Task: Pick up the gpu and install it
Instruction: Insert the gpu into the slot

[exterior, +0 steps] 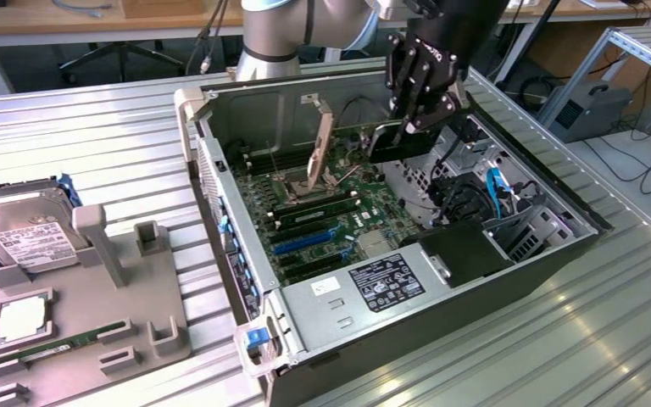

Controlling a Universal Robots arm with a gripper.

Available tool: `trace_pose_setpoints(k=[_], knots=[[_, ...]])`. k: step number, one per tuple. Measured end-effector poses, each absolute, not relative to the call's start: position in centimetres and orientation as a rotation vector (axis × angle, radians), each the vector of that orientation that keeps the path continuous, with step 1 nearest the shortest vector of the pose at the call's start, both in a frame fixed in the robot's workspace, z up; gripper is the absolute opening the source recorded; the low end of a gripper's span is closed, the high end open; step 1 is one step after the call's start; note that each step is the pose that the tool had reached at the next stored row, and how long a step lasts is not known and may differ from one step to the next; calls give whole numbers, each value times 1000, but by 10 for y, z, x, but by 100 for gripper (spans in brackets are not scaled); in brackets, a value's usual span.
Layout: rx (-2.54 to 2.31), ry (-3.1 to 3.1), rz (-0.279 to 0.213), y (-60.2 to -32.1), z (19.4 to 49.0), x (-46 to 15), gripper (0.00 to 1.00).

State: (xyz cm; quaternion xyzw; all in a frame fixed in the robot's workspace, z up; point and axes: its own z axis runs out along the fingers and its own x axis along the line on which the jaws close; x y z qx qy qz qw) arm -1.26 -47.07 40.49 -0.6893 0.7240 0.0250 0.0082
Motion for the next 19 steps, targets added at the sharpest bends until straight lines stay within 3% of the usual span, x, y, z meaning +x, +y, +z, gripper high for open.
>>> trace_pose_setpoints(k=[19], knots=[[-2155,2262,78,-471,381,-43,27]])
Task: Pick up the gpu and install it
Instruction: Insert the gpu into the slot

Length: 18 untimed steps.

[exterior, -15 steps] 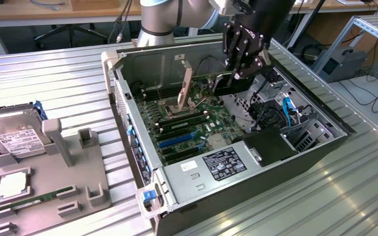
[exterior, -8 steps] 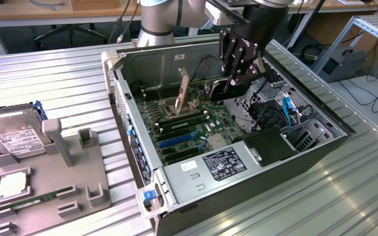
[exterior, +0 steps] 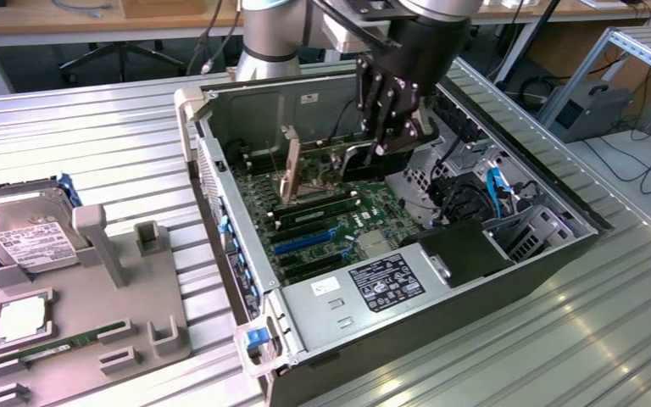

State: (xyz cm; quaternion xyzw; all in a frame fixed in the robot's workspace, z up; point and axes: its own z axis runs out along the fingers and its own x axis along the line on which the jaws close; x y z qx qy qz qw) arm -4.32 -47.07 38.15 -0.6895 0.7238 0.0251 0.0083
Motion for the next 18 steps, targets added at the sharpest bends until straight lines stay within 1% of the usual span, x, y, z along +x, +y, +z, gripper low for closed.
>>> trace_pose_setpoints(k=[4,6,10,15,18], knots=[[-2158,2259,78,-471,367,-54,27],[-2160,2257,79,-471,366,-55,27],[-2160,2257,79,-471,346,-57,27],[-2164,2254,79,-471,333,-64,27],[-2164,2254,79,-471,331,-65,27]])
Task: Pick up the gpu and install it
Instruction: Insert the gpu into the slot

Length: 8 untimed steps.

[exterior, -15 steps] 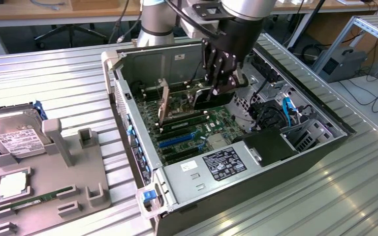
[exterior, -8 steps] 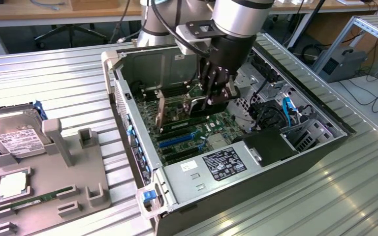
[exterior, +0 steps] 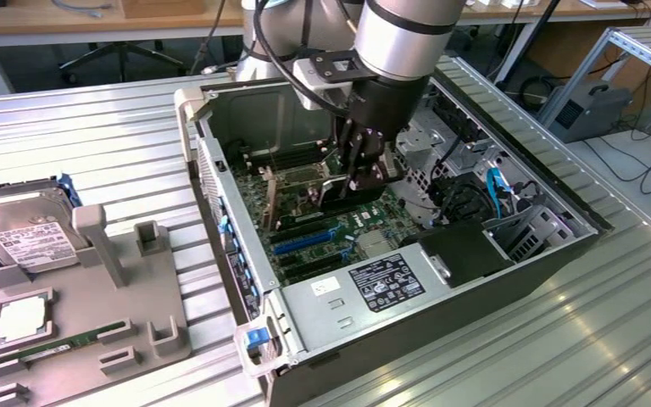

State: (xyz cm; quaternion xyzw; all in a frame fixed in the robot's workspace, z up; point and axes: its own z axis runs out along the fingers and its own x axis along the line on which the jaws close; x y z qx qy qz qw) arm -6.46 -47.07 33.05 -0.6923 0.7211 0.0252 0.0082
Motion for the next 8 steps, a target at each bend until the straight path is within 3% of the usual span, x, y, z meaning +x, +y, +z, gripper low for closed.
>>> trace_pose_setpoints(k=[8], knots=[[-2236,2186,76,-463,315,-67,27]])
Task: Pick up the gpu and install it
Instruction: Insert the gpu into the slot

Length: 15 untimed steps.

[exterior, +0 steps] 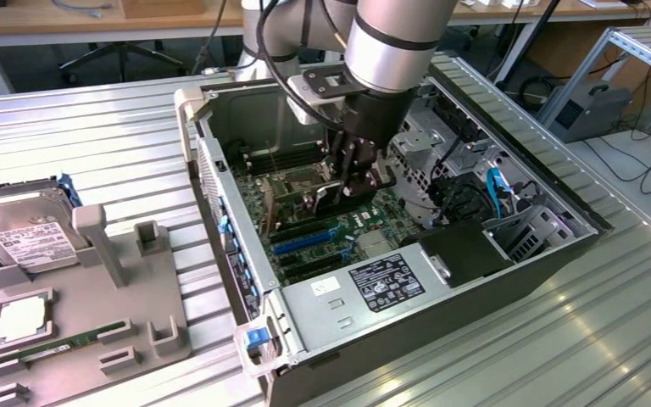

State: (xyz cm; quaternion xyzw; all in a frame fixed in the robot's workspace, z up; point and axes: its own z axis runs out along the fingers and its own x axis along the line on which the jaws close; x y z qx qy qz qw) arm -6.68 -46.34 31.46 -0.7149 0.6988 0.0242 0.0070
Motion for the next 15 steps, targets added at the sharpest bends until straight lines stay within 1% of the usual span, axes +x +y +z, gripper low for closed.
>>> trace_pose_setpoints(k=[2,6,15], knots=[[-2224,2198,75,-463,305,-70,27],[-2188,2232,75,-463,296,-80,27],[-2184,2232,70,-463,284,-86,27]])
